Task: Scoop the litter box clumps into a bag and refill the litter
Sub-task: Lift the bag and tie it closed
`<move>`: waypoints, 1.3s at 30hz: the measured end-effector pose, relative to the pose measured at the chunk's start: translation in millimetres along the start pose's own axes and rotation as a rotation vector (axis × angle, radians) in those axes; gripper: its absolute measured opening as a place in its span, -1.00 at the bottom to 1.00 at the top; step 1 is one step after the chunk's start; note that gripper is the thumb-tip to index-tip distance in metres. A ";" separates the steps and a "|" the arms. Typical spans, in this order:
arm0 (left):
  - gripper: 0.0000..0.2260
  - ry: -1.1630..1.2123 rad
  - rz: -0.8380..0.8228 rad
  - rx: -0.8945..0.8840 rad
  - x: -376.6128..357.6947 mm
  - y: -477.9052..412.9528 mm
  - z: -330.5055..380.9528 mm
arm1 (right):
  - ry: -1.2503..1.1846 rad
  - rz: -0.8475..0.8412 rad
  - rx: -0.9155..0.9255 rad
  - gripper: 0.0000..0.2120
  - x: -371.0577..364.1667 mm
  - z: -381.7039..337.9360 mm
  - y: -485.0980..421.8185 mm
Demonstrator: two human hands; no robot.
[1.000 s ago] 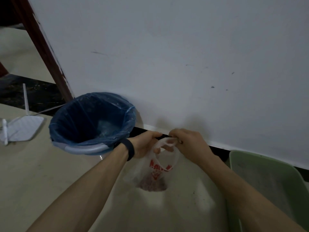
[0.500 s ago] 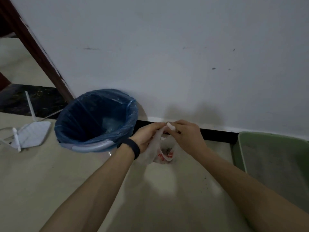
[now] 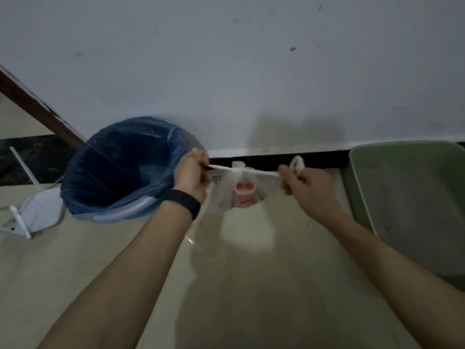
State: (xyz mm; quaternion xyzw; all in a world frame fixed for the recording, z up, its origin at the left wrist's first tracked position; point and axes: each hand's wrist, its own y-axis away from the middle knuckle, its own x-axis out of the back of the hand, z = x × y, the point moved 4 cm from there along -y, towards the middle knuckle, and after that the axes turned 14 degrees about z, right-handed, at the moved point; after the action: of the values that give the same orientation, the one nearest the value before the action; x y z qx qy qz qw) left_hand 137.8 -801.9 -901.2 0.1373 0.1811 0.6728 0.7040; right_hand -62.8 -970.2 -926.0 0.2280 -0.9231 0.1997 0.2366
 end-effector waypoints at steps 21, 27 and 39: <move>-0.88 -0.440 0.021 -0.110 8.1 0.0 -79.3 | -0.379 -0.095 -0.809 -0.60 -56.2 96.5 56.7; -0.23 -0.447 0.014 0.060 34.5 -12.4 -111.8 | -0.272 -0.195 -0.667 -0.48 -73.0 85.3 100.7; -0.73 -0.794 -0.108 -0.464 64.4 30.8 -155.5 | 0.135 -0.112 -0.121 -0.66 -104.3 49.8 109.8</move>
State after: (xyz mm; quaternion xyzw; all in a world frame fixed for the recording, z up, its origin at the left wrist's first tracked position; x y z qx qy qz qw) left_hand 43.6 -743.8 -1031.8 0.2137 -0.2510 0.5531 0.7651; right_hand -54.8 -870.2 -1050.0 0.2506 -0.9013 0.1447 0.3223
